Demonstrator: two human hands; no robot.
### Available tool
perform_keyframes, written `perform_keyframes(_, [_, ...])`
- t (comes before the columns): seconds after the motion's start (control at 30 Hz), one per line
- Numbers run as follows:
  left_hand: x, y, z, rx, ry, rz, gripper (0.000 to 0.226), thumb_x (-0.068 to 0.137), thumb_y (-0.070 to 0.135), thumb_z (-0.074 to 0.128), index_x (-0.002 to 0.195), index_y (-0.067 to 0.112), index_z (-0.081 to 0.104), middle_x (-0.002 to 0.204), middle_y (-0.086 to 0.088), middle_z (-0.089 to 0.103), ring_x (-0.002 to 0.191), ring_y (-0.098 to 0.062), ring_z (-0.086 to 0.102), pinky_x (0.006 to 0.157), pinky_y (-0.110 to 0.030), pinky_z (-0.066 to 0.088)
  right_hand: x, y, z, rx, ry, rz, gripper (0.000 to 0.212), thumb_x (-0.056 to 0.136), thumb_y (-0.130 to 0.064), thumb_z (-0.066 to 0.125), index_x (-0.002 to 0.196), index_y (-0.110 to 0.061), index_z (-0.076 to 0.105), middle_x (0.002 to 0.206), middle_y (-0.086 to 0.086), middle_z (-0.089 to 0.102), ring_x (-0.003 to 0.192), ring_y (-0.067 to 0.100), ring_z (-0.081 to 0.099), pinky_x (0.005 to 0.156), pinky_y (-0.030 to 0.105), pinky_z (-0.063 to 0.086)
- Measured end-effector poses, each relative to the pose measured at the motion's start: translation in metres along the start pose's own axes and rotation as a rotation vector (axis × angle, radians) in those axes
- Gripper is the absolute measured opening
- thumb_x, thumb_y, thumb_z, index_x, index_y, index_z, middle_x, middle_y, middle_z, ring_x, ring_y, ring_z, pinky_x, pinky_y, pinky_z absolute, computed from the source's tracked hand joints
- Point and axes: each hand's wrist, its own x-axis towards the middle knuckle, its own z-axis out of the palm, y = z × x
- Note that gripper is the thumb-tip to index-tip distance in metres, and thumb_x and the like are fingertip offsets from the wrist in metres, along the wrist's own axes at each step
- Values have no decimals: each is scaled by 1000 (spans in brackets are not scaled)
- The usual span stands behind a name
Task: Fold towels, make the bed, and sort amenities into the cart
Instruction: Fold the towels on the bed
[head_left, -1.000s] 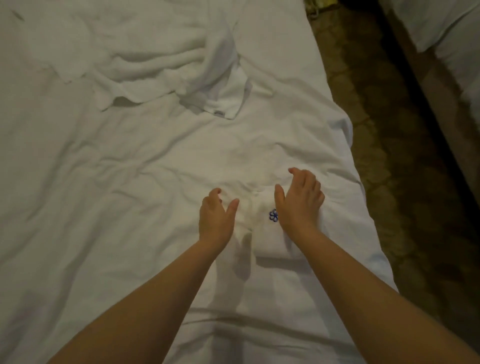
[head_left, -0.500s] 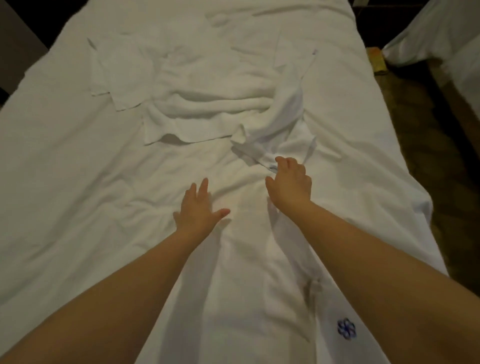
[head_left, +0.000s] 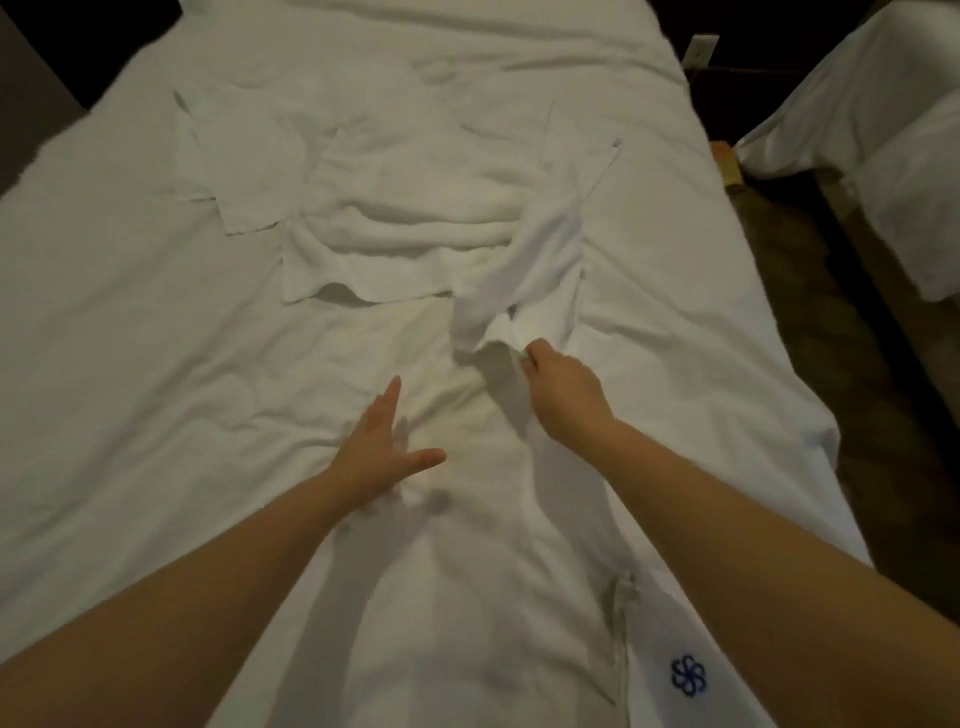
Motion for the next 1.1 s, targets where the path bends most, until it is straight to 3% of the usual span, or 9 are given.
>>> perform_keyframes(0.13, [-48,77,-36,80,142,258,104,77,48,72,151,30,0,161,0,0,147,-13,-1,115,-31,12,-45,-58,-84,21,-61,-215,25,103,-29,31,109,-15,52,93,9,63,80,28,54,65,35,37])
perform_keyframes(0.23, [-91,150,-84,17,272,401,78,83,35,70,148,26,27,157,-4,17,144,-19,16,110,-29,22,-79,-113,-162,-43,-14,-365,31,103,-26,34,125,-19,53,117,5,65,100,26,59,78,30,40])
perform_keyframes(0.33, [-142,206,-139,-163,369,400,25,91,17,58,115,23,57,118,-5,61,109,-25,56,87,-30,42,-119,-161,-244,-3,126,-429,30,102,-24,35,121,-16,56,110,8,66,98,30,59,77,33,40])
perform_keyframes(0.4, [-183,230,-173,-232,407,388,12,93,19,55,101,25,60,98,0,64,91,-21,58,73,-29,43,-148,-189,-289,33,214,-437,26,102,-24,35,113,-14,57,101,7,66,88,28,58,73,34,39])
perform_keyframes(0.53, [-252,243,-225,-167,491,498,7,93,21,56,89,17,61,77,3,59,75,-22,54,68,-36,45,-196,-239,-344,111,367,-430,25,102,-24,36,113,-15,57,101,3,65,88,24,57,75,33,42])
perform_keyframes(0.63, [-287,233,-255,-103,575,495,14,96,16,48,98,17,61,87,-1,61,82,-24,55,69,-32,42,-229,-278,-367,211,523,-437,25,102,-24,38,112,-13,59,94,-2,60,82,16,54,72,27,42])
perform_keyframes(0.77, [-332,210,-299,-99,615,439,23,97,22,47,101,12,67,90,-5,65,85,-24,57,73,-31,42,-260,-325,-381,304,694,-437,23,102,-22,41,105,-11,61,86,-2,59,78,15,58,76,35,54])
perform_keyframes(0.93, [-370,165,-349,-128,574,390,20,95,19,49,90,15,68,88,-6,65,88,-28,60,83,-40,48,-294,-359,-384,373,867,-371,23,102,-21,42,105,-9,61,88,-3,54,72,5,50,64,6,40])
perform_keyframes(1.1, [-397,129,-366,-107,481,334,18,94,23,56,86,15,69,87,-6,65,93,-30,60,80,-34,43,-329,-350,-382,321,993,-169,28,103,-25,38,113,-9,60,92,0,56,81,10,51,65,11,38])
